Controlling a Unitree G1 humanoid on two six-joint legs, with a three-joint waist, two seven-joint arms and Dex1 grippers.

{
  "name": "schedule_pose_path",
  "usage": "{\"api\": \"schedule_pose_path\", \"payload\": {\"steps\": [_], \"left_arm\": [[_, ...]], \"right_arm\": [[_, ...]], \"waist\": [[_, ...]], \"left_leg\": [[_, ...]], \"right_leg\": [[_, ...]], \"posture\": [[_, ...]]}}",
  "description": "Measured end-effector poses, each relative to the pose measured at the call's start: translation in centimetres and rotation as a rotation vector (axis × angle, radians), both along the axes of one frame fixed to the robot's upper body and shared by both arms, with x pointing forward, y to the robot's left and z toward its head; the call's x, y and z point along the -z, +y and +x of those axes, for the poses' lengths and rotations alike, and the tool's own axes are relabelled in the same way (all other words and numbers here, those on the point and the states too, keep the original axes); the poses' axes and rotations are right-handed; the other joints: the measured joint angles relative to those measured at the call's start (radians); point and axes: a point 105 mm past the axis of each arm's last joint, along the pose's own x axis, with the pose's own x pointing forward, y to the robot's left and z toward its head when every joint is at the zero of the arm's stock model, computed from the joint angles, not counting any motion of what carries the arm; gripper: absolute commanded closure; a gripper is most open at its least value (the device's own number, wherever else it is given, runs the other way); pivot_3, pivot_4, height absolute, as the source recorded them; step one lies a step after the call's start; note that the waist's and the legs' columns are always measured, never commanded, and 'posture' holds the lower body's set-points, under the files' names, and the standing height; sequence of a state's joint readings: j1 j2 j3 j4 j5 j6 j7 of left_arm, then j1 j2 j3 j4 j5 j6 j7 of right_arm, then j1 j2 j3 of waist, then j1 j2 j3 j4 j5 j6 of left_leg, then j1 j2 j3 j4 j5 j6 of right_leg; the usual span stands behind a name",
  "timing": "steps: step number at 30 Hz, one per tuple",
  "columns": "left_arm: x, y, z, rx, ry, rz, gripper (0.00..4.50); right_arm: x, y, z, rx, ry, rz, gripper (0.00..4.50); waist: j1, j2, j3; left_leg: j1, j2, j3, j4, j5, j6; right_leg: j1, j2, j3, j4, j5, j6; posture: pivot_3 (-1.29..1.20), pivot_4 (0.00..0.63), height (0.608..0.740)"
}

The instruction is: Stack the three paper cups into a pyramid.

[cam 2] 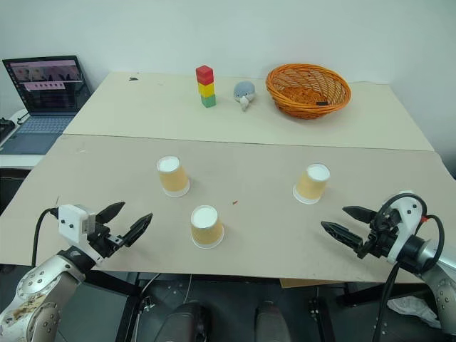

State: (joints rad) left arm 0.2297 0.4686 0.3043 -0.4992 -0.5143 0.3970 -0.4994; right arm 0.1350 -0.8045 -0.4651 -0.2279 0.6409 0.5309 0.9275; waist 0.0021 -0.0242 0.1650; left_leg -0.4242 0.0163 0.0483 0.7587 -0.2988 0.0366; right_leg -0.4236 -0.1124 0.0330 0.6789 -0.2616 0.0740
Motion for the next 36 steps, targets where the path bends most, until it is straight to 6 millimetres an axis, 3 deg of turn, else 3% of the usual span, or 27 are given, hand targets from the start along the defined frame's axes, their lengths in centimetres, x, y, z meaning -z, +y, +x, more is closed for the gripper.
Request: {"api": "schedule_pose_path", "payload": {"steps": [4,7,10,14,16,23,29,36], "left_arm": [[-0.6,-1.2,0.5,0.107,0.024,-0.012,0.02],[-3.2,-3.6,0.8,0.367,0.055,-0.024,0.02],[-4.6,-4.9,0.3,0.526,0.103,-0.052,0.02],[-7.9,-6.0,0.0,0.731,0.125,-0.051,0.02],[-8.7,-6.3,0.3,0.770,0.116,-0.047,0.02],[-7.7,-6.6,0.6,0.855,0.188,-0.029,0.02],[-7.0,-6.7,0.6,0.869,0.178,0.005,0.02],[-5.0,-8.1,0.5,0.847,0.076,0.057,0.02]], "right_arm": [[0.0,0.0,0.0,-0.003,0.000,0.001,0.00],[-0.6,0.3,-0.4,-0.053,0.002,-0.028,0.00],[-1.2,1.2,-1.4,-0.128,0.018,-0.045,0.00],[-2.9,4.9,-3.6,-0.380,0.047,-0.065,0.00],[-3.7,6.3,-3.7,-0.461,0.023,-0.077,0.00],[-5.9,8.9,-3.4,-0.572,-0.049,-0.037,0.00],[-5.3,10.5,-4.7,-0.648,-0.017,-0.001,0.00],[-3.8,11.1,-4.6,-0.633,0.022,0.039,0.00]], "waist": [[0.006,0.000,0.000],[0.009,0.001,0.000],[0.003,0.000,0.000],[-0.003,0.000,0.001],[-0.007,0.000,0.001],[-0.006,-0.002,0.002],[0.003,-0.003,0.003],[0.007,-0.003,0.003]], "left_leg": [[0.000,0.000,0.000,0.000,0.001,-0.001],[0.000,0.000,0.000,0.000,0.001,-0.001],[0.000,0.000,0.000,-0.002,0.000,0.000],[0.002,0.000,-0.001,-0.002,0.001,-0.001],[0.003,0.000,-0.001,-0.002,0.001,-0.002],[0.001,0.000,-0.001,-0.004,0.002,-0.002],[0.001,0.000,-0.001,-0.005,0.002,-0.002],[0.002,0.000,-0.001,-0.005,0.002,-0.002]], "right_leg": [[0.000,0.000,-0.001,0.001,0.000,0.000],[0.000,0.000,-0.001,0.001,0.000,0.000],[-0.001,0.000,-0.001,0.000,0.000,0.000],[0.000,0.001,-0.001,0.001,0.000,0.000],[0.002,0.001,-0.001,0.000,0.000,0.000],[-0.001,0.002,-0.001,-0.001,0.000,0.000],[0.000,0.000,-0.001,-0.002,0.000,0.000],[0.000,0.001,-0.001,-0.003,0.001,0.000]], "posture": [[0.00,0.150,0.681],[0.00,0.150,0.681],[0.00,0.150,0.681],[0.00,0.150,0.681],[0.00,0.150,0.681],[0.00,0.150,0.681],[0.00,0.150,0.681],[0.00,0.150,0.681]]}}
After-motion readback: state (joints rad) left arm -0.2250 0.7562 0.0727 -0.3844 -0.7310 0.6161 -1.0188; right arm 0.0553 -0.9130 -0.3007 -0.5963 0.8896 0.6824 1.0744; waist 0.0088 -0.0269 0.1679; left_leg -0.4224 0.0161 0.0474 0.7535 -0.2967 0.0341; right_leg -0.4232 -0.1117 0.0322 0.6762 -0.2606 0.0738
